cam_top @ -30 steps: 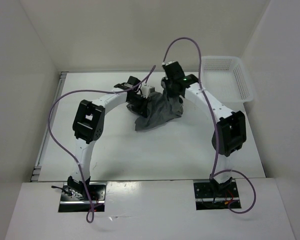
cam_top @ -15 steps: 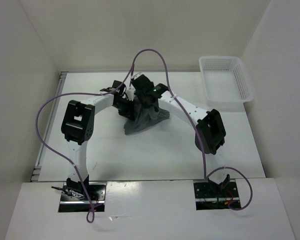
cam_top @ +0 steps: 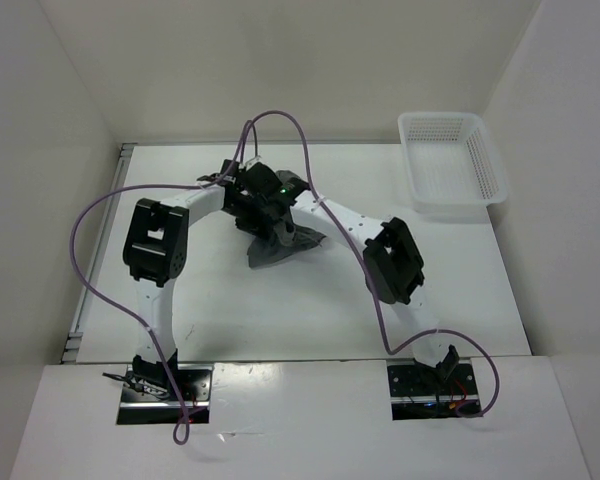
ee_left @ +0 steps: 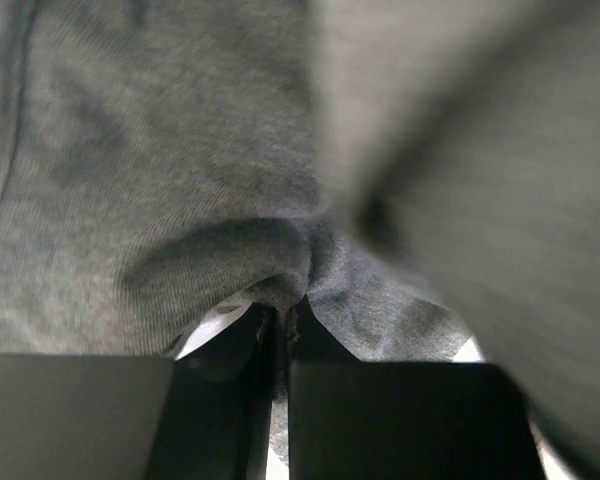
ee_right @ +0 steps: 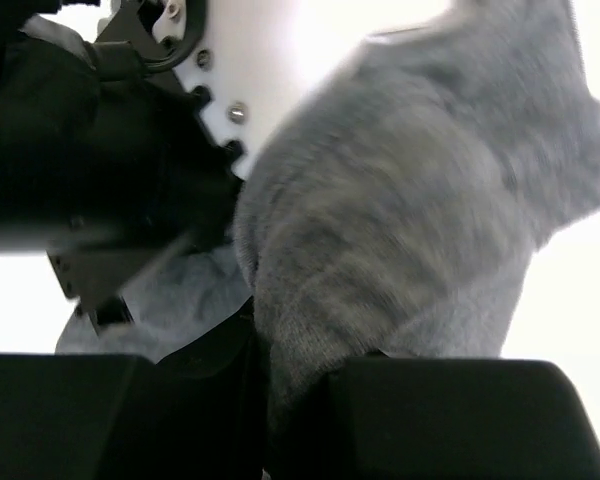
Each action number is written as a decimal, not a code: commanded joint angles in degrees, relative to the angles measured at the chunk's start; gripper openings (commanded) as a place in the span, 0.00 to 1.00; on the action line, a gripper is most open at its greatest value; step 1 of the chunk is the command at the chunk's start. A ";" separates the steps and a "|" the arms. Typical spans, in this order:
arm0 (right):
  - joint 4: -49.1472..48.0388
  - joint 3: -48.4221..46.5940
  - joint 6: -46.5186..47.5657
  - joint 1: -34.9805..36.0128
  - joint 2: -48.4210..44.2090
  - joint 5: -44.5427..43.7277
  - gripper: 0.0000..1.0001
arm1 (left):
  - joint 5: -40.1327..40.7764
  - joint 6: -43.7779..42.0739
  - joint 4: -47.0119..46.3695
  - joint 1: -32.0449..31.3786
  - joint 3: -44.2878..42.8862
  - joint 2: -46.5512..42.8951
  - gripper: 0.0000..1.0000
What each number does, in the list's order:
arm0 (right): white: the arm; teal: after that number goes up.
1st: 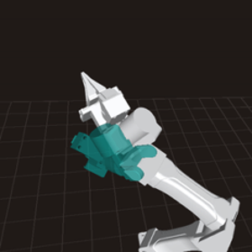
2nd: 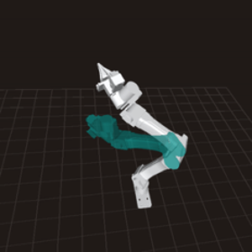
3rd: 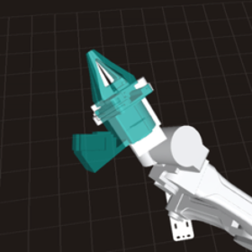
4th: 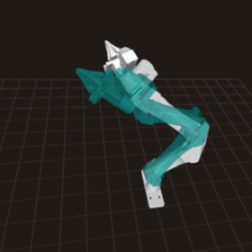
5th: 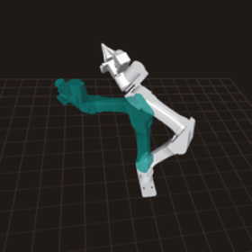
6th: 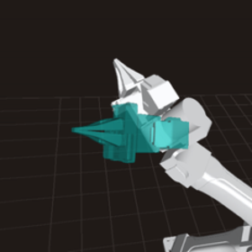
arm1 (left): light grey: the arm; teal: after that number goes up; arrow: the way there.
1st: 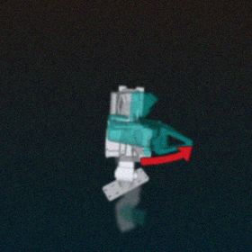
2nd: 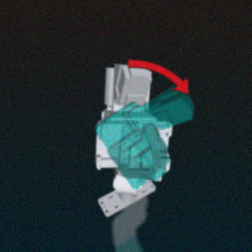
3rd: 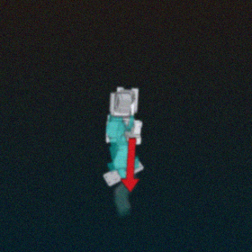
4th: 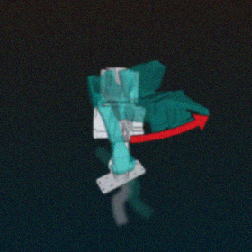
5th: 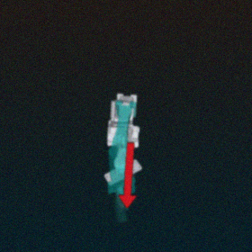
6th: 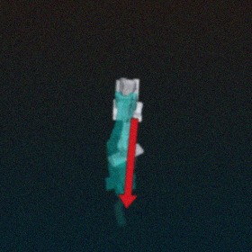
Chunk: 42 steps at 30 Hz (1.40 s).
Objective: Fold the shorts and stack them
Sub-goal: Fold the shorts
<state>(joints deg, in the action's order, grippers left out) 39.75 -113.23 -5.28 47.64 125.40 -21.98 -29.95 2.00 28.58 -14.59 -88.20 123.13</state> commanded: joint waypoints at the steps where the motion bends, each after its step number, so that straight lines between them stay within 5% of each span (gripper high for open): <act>1: -4.23 -4.89 0.27 2.28 3.79 1.94 0.00 | 7.61 -2.00 0.86 0.44 -1.01 -0.95 0.04; 7: -4.85 -1.65 0.80 2.28 3.80 1.94 0.03 | 8.68 -2.00 5.08 5.52 -0.39 -5.17 0.32; 18: -6.00 -5.77 7.28 5.43 4.32 4.92 0.18 | 8.51 -2.00 9.04 10.37 1.90 -8.52 0.49; 24: -5.04 -11.82 9.06 8.87 4.32 15.46 0.50 | 7.99 -2.00 7.20 10.99 1.90 -4.66 0.47; 30: -4.50 -15.53 9.59 10.99 4.85 18.89 0.66 | 9.47 -2.00 5.96 11.51 0.66 -1.49 0.40; 36: -4.50 -14.48 10.38 10.99 1.96 16.27 0.63 | 14.48 -2.00 5.44 13.61 1.80 -5.26 0.46; 42: -6.52 -11.84 9.16 7.83 -2.79 8.97 0.54 | 18.08 -2.00 5.96 15.64 1.28 -12.64 0.67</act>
<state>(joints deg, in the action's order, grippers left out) 36.69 -125.08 4.36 57.23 129.69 -8.82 -15.38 1.15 35.24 -0.12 -86.61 116.57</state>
